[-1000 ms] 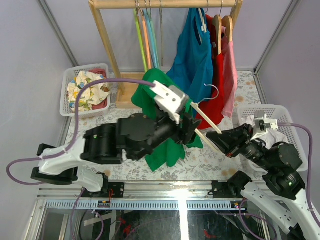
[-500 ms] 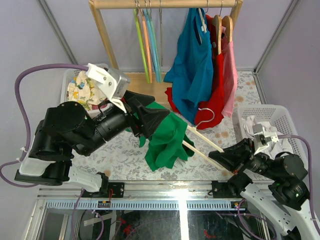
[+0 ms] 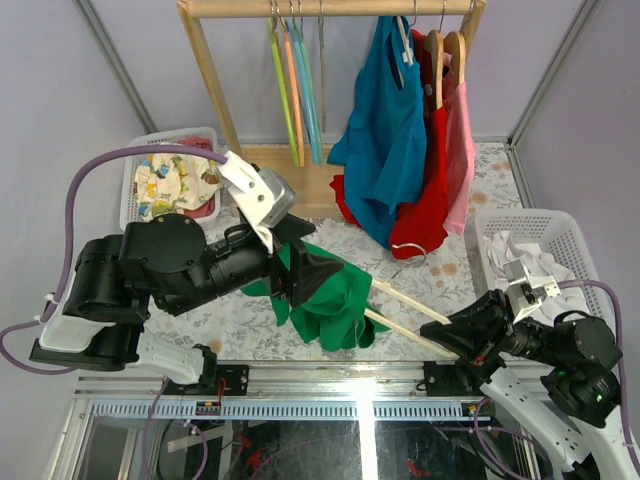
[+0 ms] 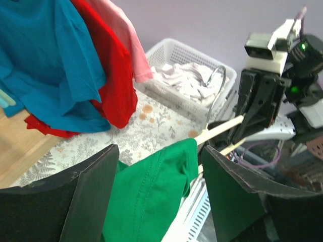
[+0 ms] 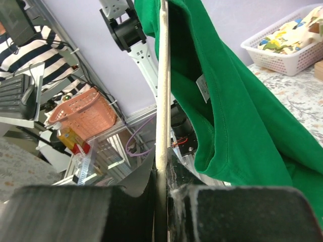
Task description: Place the t-shirt on the hanger
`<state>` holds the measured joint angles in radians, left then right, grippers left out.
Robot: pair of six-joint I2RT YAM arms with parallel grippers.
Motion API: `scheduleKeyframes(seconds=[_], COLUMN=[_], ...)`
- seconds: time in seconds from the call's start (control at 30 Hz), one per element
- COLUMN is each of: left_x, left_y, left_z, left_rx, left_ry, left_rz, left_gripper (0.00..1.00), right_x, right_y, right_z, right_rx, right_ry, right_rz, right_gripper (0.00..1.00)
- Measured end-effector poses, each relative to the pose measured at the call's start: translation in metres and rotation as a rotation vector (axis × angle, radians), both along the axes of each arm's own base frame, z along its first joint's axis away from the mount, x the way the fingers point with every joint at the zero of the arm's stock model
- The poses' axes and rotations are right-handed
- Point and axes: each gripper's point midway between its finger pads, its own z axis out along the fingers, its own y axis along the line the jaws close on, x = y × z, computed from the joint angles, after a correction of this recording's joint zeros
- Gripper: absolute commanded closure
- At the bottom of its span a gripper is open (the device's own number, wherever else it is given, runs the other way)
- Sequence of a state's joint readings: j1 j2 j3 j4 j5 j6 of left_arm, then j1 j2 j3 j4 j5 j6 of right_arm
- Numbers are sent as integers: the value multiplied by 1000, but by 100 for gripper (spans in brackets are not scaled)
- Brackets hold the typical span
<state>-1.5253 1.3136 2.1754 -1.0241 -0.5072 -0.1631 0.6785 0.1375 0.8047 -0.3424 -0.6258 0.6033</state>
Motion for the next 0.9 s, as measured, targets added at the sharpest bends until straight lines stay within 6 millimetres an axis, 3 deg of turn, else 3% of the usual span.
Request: scheduleKeyframes(seconds=[0.47,0.9], left_x=[-27,-56], left_y=[1,-9], left_z=[-34,-68], left_rx=[121,225], left_ry=[89,214], left_rz=[-134,-258], left_gripper=[34,48], right_x=[-19,-35], right_y=[13,9], right_z=[-14,-21], right_rx=[-40,-65], right_ry=[58,36], right_rz=[180,252], right_gripper=[100,100])
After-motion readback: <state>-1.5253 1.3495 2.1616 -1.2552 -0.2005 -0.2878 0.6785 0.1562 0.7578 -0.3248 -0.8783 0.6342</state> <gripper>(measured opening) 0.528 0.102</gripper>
